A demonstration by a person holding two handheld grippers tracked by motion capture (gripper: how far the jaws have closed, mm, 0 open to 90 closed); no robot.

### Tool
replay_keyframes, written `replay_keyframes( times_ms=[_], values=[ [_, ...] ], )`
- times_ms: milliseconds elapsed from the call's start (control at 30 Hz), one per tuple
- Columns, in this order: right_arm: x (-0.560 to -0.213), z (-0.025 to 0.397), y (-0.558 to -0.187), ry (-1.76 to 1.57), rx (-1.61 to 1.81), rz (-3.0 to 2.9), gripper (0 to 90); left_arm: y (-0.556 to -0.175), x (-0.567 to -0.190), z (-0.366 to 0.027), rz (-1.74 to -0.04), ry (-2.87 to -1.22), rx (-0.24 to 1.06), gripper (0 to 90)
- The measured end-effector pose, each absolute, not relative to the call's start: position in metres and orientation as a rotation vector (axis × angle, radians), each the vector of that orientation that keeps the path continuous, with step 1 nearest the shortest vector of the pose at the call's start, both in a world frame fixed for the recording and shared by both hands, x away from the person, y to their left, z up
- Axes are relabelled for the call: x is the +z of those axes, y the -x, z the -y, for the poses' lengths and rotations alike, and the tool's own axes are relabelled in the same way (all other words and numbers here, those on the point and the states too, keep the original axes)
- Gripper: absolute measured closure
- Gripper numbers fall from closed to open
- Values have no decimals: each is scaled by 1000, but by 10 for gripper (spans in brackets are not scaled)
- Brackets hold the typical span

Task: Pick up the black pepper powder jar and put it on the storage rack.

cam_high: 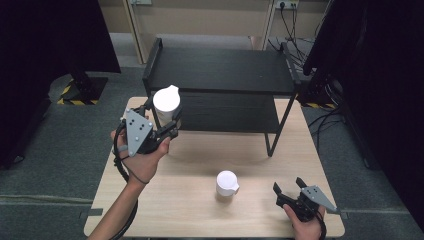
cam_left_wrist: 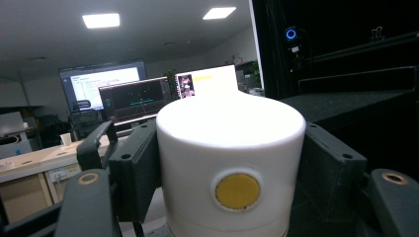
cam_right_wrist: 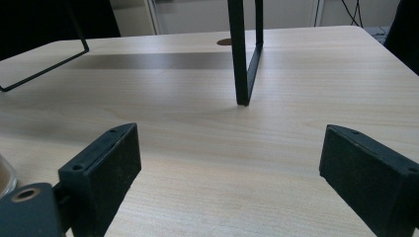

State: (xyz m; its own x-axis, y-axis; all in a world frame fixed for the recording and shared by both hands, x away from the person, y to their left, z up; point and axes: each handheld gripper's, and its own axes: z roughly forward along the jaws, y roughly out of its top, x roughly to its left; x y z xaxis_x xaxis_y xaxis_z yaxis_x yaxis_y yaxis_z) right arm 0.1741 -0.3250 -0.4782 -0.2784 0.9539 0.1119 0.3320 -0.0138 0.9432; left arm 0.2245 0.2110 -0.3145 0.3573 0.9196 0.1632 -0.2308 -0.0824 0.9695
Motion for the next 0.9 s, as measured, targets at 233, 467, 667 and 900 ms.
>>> replay_keyframes(
  times_ms=[233, 467, 667, 900],
  values=[
    [-479, 325, -174, -1346, 1304, -1654, 93, -227, -304, -209, -707, -1279, 1110, 311],
    [-478, 325, -174, -1347, 1304, -1656, 93, -228, -292, -205, -696, -1258, 1120, 311],
    [-478, 325, -174, -1345, 1304, -1656, 93, -230, -281, -201, -682, -1246, 1128, 312],
    [-479, 325, -174, -1347, 1306, -1654, 93, -234, -272, -197, -683, -1229, 1131, 312]
  ],
)
